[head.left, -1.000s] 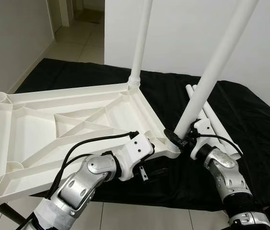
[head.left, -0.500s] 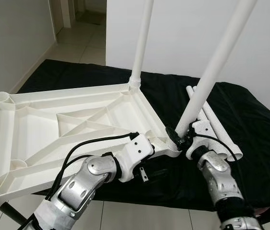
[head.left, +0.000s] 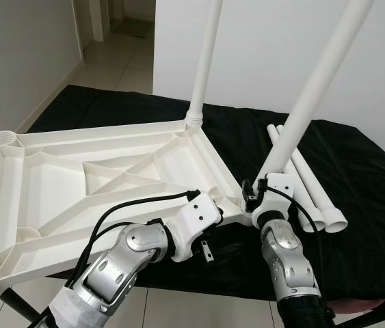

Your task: Building children table

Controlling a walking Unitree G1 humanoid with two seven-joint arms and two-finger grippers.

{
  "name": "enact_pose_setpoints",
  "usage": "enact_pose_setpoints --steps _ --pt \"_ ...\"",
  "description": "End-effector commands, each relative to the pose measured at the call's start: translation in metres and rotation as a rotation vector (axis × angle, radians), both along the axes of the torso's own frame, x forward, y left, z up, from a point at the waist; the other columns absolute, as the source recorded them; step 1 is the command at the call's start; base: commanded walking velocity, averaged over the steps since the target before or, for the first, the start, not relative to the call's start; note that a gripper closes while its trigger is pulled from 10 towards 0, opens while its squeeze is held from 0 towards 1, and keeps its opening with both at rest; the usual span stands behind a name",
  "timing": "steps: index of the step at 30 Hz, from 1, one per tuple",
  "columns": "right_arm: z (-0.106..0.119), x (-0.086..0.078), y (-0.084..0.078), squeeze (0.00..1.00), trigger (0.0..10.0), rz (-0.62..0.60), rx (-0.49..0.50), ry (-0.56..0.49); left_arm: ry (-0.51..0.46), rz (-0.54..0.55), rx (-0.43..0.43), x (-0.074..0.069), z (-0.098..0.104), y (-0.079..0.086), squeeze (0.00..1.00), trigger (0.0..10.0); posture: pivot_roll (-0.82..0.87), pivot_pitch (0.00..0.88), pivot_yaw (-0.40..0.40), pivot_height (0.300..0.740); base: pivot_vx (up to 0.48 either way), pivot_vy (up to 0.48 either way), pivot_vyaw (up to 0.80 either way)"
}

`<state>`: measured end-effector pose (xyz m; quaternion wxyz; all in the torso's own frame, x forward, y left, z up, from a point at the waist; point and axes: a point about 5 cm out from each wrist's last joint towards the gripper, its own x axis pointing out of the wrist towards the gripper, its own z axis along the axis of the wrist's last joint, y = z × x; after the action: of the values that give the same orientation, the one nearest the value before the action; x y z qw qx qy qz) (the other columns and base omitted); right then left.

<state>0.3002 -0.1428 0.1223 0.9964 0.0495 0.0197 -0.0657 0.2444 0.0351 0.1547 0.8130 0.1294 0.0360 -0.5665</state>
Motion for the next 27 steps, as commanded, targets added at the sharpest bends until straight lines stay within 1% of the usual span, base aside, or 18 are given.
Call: enact_pose_setpoints --steps 1,6,7,8,9,10,11,13,15,19,22,23,24,26,27 --pt "-0.019 -0.009 0.001 0.00 10.0 -0.038 0.029 0.098 0.020 -0.026 0.000 -0.003 -0.001 -0.003 0.00 10.0 -0.01 0.000 -0.110 0.740 0.000 0.000 0.00" --pt "-0.014 -0.010 0.003 0.00 10.0 -0.030 0.047 0.073 0.022 -0.028 0.000 -0.003 -0.002 -0.003 0.00 10.0 -0.01 0.000 -0.110 0.740 0.000 0.000 0.00" --pt "-0.012 -0.009 0.003 0.11 10.0 -0.026 0.054 0.061 0.022 -0.030 0.001 -0.003 -0.001 -0.003 0.00 10.0 -0.01 0.000 -0.110 0.740 0.000 0.000 0.00" --pt "-0.012 -0.009 0.003 0.11 10.0 -0.026 0.054 0.061 0.022 -0.030 0.001 -0.003 -0.001 -0.003 0.00 10.0 -0.01 0.000 -0.110 0.740 0.000 0.000 0.00" --pt "-0.009 -0.009 0.003 1.00 10.0 -0.019 0.060 0.042 0.021 -0.030 0.002 -0.003 -0.001 -0.003 0.00 10.0 -0.01 0.000 -0.105 0.740 0.000 0.000 0.00" --pt "-0.009 -0.009 0.003 1.00 10.0 -0.019 0.060 0.042 0.021 -0.030 0.002 -0.003 -0.001 -0.003 0.00 10.0 -0.01 0.000 -0.105 0.740 0.000 0.000 0.00" --pt "-0.005 -0.008 0.003 1.00 10.0 -0.012 0.062 0.015 0.018 -0.029 0.003 -0.002 -0.001 -0.003 0.00 10.0 -0.01 0.000 -0.104 0.740 0.000 0.000 0.00" --pt "-0.005 -0.008 0.003 1.00 10.0 -0.012 0.062 0.015 0.018 -0.029 0.003 -0.002 -0.001 -0.003 0.00 10.0 -0.01 0.000 -0.104 0.740 0.000 0.000 0.00" --pt "0.002 -0.007 0.001 1.00 10.0 -0.005 0.043 -0.024 0.013 -0.028 0.003 -0.001 0.000 -0.003 0.00 10.0 -0.01 0.000 -0.104 0.740 0.000 0.000 0.00" --pt "0.005 -0.007 -0.006 1.00 10.0 -0.024 0.021 -0.037 0.011 -0.024 0.001 -0.001 0.000 -0.003 0.00 10.0 -0.01 0.000 -0.104 0.740 0.000 0.000 0.00" --pt "0.006 -0.009 -0.005 1.00 10.0 0.009 0.022 -0.046 0.011 -0.021 0.001 -0.001 -0.001 -0.003 0.00 10.0 -0.01 0.000 -0.108 0.740 0.000 0.000 0.00" --pt "0.007 -0.009 -0.002 0.82 10.0 0.054 0.032 -0.050 0.011 -0.020 0.001 -0.001 -0.001 -0.003 0.00 10.0 -0.01 0.000 -0.108 0.740 0.000 0.000 0.00" --pt "0.007 -0.009 0.000 0.00 10.0 0.100 0.028 -0.059 0.010 -0.018 0.000 -0.001 0.000 -0.003 0.00 10.0 -0.01 0.000 -0.108 0.740 0.000 0.000 0.00" --pt "0.007 -0.009 0.000 0.00 10.0 0.100 0.028 -0.059 0.010 -0.018 0.000 -0.001 0.000 -0.003 0.00 10.0 -0.01 0.000 -0.108 0.740 0.000 0.000 0.00" --pt "0.007 -0.009 0.000 0.00 10.0 0.142 0.015 -0.062 0.009 -0.015 0.000 -0.001 0.000 -0.003 0.00 10.0 -0.01 0.000 -0.104 0.740 0.000 0.000 0.00"
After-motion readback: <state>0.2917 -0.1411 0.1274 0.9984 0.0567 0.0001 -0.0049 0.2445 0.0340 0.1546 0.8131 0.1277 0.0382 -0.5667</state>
